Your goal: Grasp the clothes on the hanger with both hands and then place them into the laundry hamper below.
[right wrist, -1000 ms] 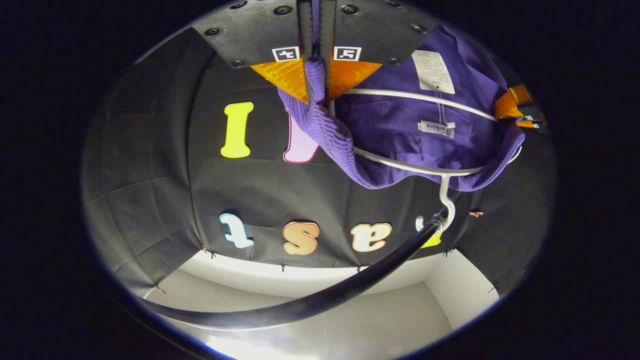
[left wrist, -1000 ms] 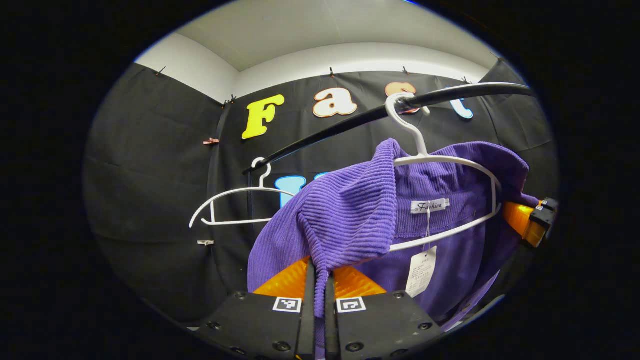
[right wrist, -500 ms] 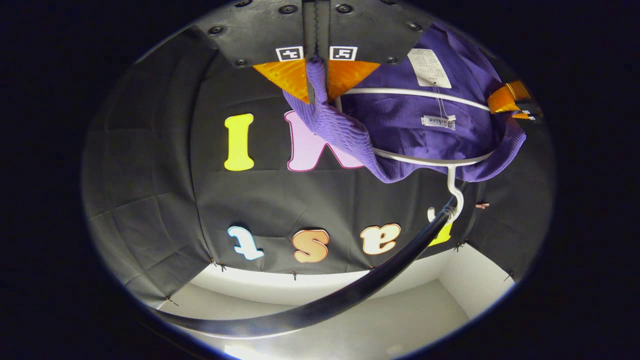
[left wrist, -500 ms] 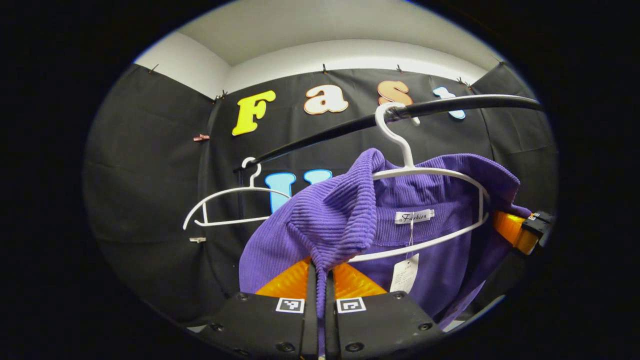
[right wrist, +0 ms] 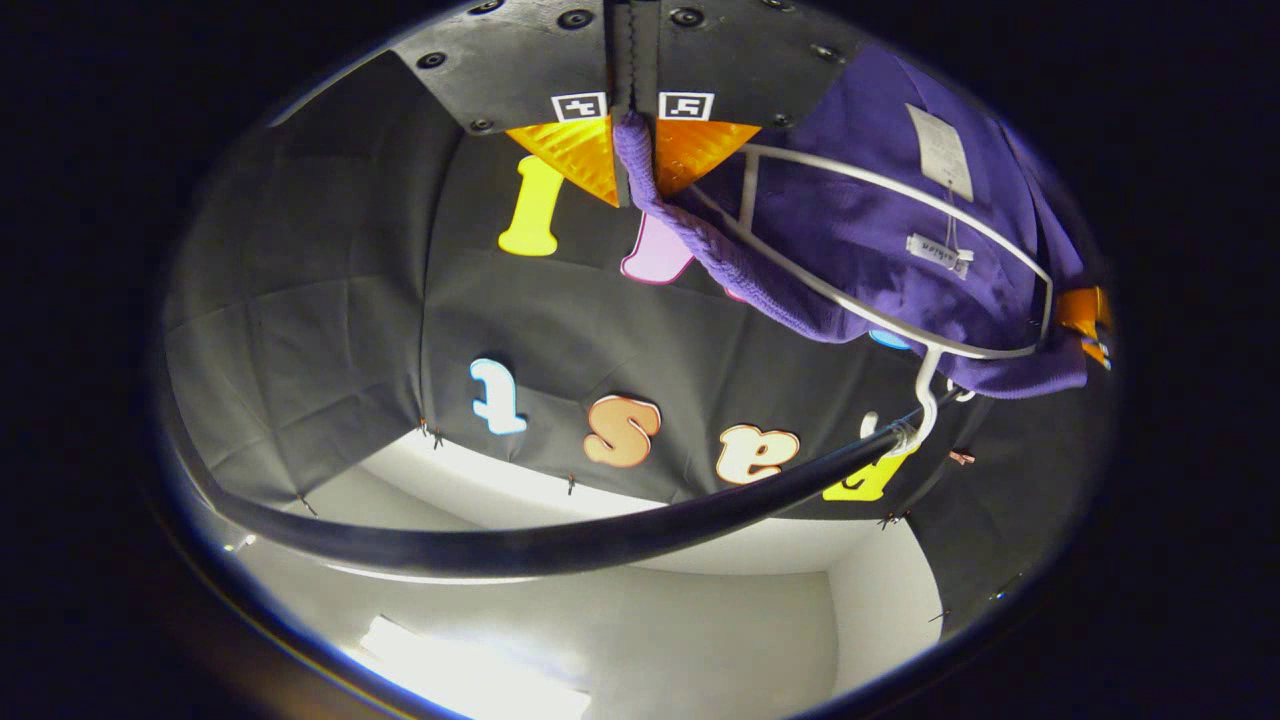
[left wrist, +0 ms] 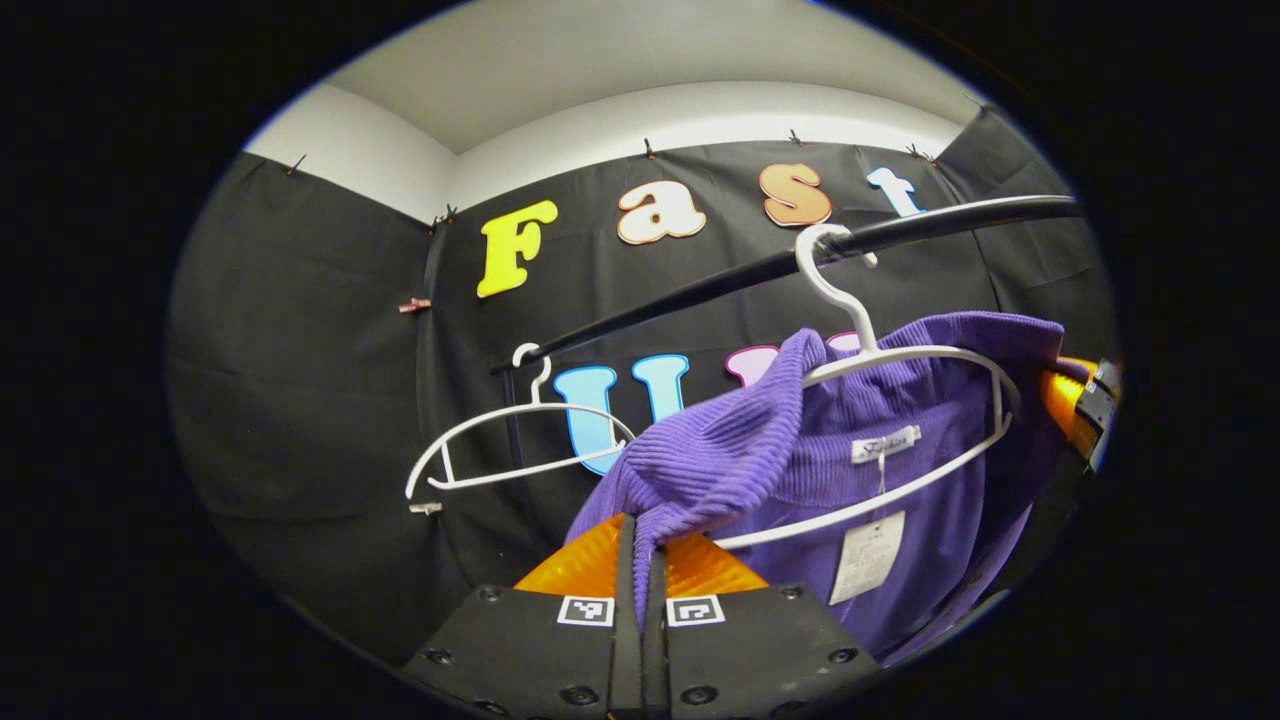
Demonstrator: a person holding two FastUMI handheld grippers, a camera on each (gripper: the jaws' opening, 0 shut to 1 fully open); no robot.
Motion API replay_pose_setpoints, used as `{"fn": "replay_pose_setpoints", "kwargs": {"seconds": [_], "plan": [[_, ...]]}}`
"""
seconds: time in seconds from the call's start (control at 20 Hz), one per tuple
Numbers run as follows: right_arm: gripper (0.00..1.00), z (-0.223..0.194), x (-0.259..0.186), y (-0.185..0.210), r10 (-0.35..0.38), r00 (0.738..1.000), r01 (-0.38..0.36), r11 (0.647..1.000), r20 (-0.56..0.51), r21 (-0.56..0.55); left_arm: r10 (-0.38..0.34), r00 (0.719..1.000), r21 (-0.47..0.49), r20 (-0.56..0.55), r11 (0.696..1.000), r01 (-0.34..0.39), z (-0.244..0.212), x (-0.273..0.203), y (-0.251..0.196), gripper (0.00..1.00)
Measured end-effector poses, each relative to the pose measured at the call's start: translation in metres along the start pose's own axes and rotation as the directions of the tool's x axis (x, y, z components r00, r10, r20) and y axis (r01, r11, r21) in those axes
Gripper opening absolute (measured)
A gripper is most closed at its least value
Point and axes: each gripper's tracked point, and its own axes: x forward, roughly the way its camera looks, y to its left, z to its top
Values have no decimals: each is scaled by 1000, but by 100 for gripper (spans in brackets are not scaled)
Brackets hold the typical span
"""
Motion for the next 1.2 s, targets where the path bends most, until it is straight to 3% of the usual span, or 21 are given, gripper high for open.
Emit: {"fn": "replay_pose_setpoints", "kwargs": {"seconds": [0.25,0.3,0.35,0.7,0.85,1.0,1.2], "plan": [[4,24,13,-23,-70,989,85,989,127,-121,21,999,4,37,1000,-21,21,16,16,5],[0,25,17,-25,-79,986,100,984,144,-145,20,999,3,41,1000,-20,23,19,15,5],[4,23,22,-25,-86,984,112,979,155,-169,19,999,6,42,1000,-19,22,23,13,5],[4,-12,54,-47,-164,977,190,961,139,-200,-13,997,8,82,1000,12,49,40,2,5],[4,-61,68,-39,-157,987,160,970,29,-183,-34,997,7,68,999,34,44,40,-5,5],[4,-106,54,-2,-79,994,65,985,-79,-159,-31,998,12,58,999,30,41,44,2,5],[4,-115,26,40,19,992,-30,996,-129,-84,13,999,24,36,1000,-13,30,47,33,5]]}}
